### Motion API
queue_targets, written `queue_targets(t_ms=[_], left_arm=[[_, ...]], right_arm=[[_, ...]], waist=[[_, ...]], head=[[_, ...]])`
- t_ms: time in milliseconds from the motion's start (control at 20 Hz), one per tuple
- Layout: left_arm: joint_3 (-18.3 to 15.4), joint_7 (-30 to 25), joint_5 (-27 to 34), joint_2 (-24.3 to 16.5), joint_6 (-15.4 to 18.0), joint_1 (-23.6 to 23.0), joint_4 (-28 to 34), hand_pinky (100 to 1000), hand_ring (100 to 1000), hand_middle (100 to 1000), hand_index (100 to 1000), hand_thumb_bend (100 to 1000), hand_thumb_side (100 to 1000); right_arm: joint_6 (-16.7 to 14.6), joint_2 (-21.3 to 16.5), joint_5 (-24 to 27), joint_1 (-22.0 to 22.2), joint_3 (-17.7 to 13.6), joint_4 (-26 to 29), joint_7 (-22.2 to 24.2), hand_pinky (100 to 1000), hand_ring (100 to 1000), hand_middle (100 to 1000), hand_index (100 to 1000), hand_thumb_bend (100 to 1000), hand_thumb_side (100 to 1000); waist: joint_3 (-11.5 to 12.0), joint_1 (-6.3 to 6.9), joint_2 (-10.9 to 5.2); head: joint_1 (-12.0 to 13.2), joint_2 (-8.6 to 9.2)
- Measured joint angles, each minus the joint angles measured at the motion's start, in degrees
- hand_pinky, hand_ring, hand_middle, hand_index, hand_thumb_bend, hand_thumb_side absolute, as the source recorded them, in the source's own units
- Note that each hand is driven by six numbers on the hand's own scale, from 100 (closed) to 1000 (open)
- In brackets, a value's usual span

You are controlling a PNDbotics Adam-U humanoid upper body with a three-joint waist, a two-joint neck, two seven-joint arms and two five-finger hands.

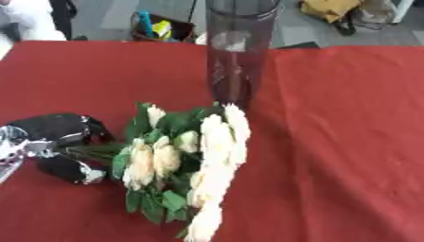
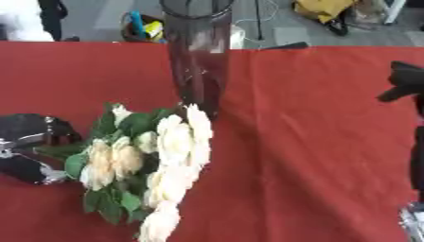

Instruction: Arrange flowers into the vase.

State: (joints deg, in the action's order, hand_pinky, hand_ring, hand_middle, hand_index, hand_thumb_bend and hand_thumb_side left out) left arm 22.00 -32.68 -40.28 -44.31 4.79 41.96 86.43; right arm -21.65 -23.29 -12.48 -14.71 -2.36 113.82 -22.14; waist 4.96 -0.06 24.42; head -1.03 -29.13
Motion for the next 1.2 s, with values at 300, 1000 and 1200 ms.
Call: queue_targets(t_ms=[300, 1000, 1200], left_arm=[[0.0, 1.9, -0.1, 0.0, -0.3, 0.0, 0.6, 554, 599, 683, 752, 386, 668], [0.0, 4.6, 1.1, 0.8, -1.1, 0.4, -1.0, 430, 509, 599, 712, 235, 523], [0.0, 5.8, 1.1, 1.1, -1.2, 0.5, -1.2, 353, 446, 533, 653, 180, 476]], right_arm=[[0.4, 0.4, -0.1, -0.1, 0.3, 0.0, 0.4, 787, 816, 453, 735, 100, 1000], [1.0, 0.8, -0.6, -0.4, 0.6, 0.0, 1.1, 792, 818, 447, 730, 100, 1000], [1.2, 0.9, -1.0, -0.4, 0.6, 0.0, 1.3, 794, 819, 445, 729, 100, 1000]], waist=[[0.3, -0.06, 0.18], [0.5, -0.2, 0.73], [0.4, -0.21, 0.96]], head=[[0.0, 0.01], [0.0, 0.5], [0.0, 0.53]])
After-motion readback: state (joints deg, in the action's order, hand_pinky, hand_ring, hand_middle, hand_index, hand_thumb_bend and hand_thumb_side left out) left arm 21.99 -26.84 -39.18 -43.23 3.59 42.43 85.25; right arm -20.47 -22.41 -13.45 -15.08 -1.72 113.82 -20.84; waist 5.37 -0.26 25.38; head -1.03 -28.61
